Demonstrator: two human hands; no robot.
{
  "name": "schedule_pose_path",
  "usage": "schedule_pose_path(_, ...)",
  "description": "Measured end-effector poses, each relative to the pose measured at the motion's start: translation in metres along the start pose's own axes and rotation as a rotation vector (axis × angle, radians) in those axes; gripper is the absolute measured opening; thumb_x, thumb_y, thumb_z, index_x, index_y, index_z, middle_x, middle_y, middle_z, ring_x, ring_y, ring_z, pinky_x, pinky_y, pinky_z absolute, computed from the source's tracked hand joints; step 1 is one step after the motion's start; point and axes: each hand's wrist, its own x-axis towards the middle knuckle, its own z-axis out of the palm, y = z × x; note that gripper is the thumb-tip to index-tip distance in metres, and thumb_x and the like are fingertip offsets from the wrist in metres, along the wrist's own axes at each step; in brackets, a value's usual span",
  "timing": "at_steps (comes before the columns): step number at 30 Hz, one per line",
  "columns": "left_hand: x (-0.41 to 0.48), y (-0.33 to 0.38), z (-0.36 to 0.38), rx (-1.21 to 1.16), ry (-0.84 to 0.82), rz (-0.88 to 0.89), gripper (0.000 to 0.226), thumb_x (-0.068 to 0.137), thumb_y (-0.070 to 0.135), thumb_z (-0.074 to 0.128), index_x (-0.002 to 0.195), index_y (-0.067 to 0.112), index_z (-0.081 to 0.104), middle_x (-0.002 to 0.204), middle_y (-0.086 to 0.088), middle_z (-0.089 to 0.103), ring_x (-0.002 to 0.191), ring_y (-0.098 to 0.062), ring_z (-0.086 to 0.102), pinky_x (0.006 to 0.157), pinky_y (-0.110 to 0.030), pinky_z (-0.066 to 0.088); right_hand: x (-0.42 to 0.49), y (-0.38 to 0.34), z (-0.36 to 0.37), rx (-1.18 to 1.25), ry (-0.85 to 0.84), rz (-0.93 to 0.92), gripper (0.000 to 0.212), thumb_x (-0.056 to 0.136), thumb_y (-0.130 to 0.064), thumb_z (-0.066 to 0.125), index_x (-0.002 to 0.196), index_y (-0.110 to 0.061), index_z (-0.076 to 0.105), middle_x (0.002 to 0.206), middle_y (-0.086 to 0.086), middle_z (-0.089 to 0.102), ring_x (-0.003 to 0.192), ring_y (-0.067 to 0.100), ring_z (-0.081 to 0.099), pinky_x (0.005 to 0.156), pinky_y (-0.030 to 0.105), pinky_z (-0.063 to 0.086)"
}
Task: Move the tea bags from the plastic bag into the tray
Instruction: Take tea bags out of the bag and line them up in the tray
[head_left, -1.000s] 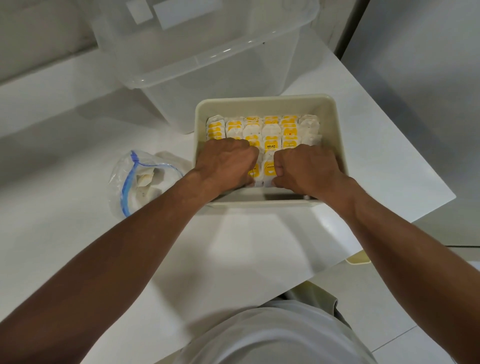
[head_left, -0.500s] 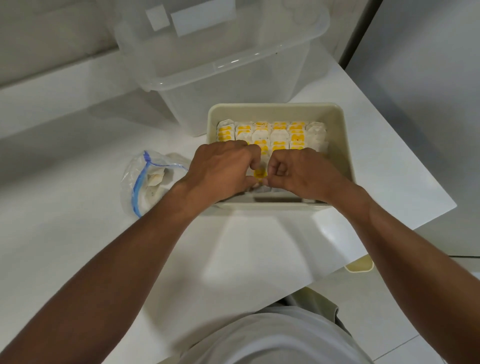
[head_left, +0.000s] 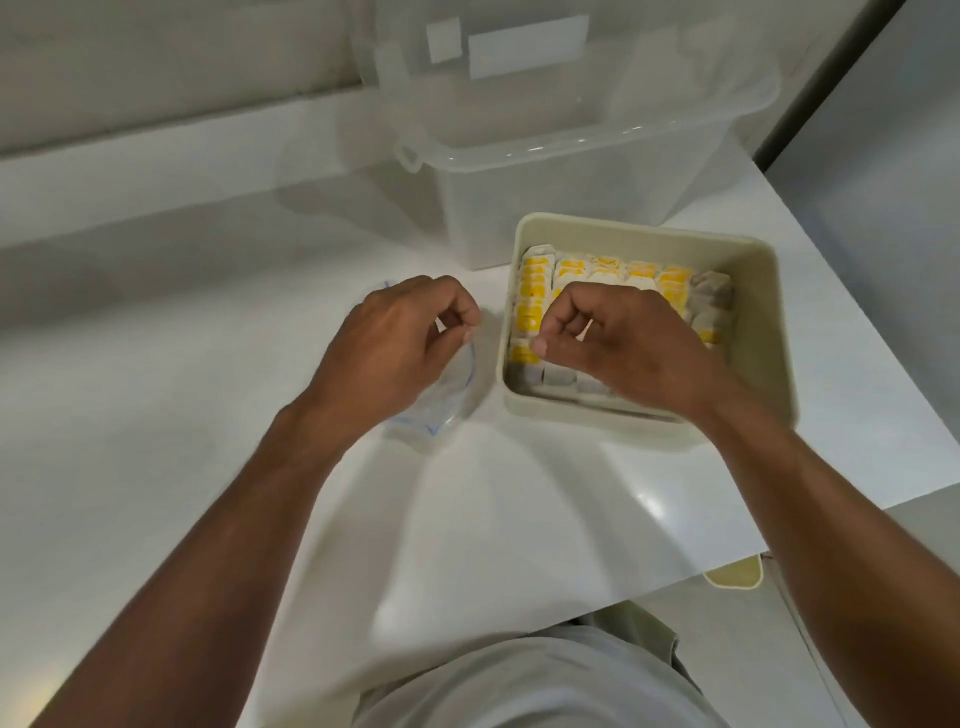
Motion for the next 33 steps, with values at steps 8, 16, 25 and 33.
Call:
schedule_pose_path(8, -0.031, -0.039, -0.007, 0.201, -0.125, -0.178, 0.022, 0.086, 0.036, 0.069, 0.107, 0.032, 0.062, 0.105, 0.015, 0.065, 0.087, -0.016, 0.065, 0.070, -0.031, 0.050, 0.004, -0.051, 0.040, 0.042, 0.022, -0.068, 0.011, 0.087, -0.025, 0.070, 0.096, -0.031, 0.070, 0.077, -0.028, 0.063, 0.063, 0.000, 0.059, 0.063, 0.008, 0.039)
schedule_pose_path(16, -0.053, -0.063, -0.007, 0.297, -0.253, -0.239, 0.062, 0.077, 0.067, 0.067, 0.129, 0.036, 0.054, 0.124, 0.013, 0.060, 0.102, -0.019, 0.064, 0.076, -0.030, 0.049, -0.008, -0.071, 0.126, -0.337, -0.022, -0.073, 0.036, 0.097, -0.024, 0.050, 0.131, -0.025, 0.060, 0.123, -0.001, 0.066, 0.103, 0.023, 0.066, 0.087, 0.035, 0.052)
schedule_pose_path(25, -0.074, -0.054, -0.009, 0.319, -0.360, -0.207, 0.063, 0.081, 0.067, 0.060, 0.138, 0.044, 0.043, 0.132, 0.017, 0.056, 0.113, -0.019, 0.061, 0.083, -0.029, 0.047, -0.037, -0.067, 0.140, -0.577, -0.116, 0.128, 0.037, 0.103, -0.034, 0.036, 0.138, -0.024, 0.041, 0.093, 0.001, 0.065, 0.084, 0.027, 0.065, 0.062, 0.031, 0.041)
schedule_pose_path(33, -0.081, -0.040, 0.006, 0.340, -0.239, -0.239, 0.031, 0.095, 0.046, 0.053, 0.125, 0.037, 0.057, 0.112, 0.009, 0.069, 0.093, -0.023, 0.068, 0.075, -0.030, 0.053, -0.039, -0.063, 0.136, -0.373, -0.081, 0.085, 0.046, 0.100, -0.033, 0.042, 0.146, -0.034, 0.040, 0.121, -0.012, 0.068, 0.102, 0.016, 0.066, 0.089, 0.032, 0.050)
